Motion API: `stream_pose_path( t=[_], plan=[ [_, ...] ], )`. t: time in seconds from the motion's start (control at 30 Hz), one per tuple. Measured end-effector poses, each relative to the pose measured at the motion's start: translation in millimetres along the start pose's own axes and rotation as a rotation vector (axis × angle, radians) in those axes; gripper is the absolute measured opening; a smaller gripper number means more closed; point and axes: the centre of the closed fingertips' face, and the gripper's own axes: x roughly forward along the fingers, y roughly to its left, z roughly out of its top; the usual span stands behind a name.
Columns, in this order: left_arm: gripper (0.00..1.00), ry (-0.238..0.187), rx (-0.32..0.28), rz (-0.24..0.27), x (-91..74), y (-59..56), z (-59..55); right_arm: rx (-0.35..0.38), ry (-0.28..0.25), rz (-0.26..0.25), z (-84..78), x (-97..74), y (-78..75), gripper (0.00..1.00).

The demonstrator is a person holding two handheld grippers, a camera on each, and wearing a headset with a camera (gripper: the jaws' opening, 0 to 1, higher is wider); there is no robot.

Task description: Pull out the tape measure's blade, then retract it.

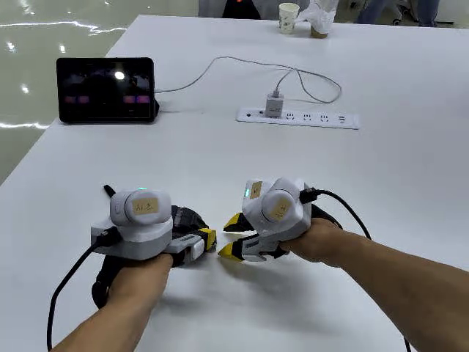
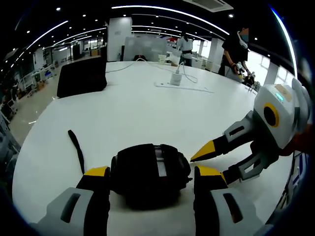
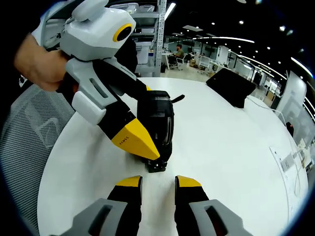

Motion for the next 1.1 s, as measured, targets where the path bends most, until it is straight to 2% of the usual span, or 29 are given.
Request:
stream_pose_path(
  t=[0.23, 0.77, 0.9, 1.1],
  plan=[
    [0.7, 0.001, 0.017, -0.025, -5.6, -5.9, -0.9, 0.025, 0.003, -0.042, -10.0, -16.7, 1.0, 0.28],
    [0.74, -0.015, 0.098, -0.098, -24.9, -14.0, -5.6, 0.149, -0.015, -0.147, -29.8, -51.4, 9.6, 0.37],
    [0.74, -0.024, 0.118, -0.116, -29.8, -15.2, -6.7, 0.195, -0.028, -0.171, -32.2, -58.8, 12.5, 0.4],
    [0.75, -0.053, 0.128, -0.147, -38.0, -17.2, -6.1, 0.226, -0.041, -0.216, -39.1, -70.1, 17.1, 0.44]
  ],
)
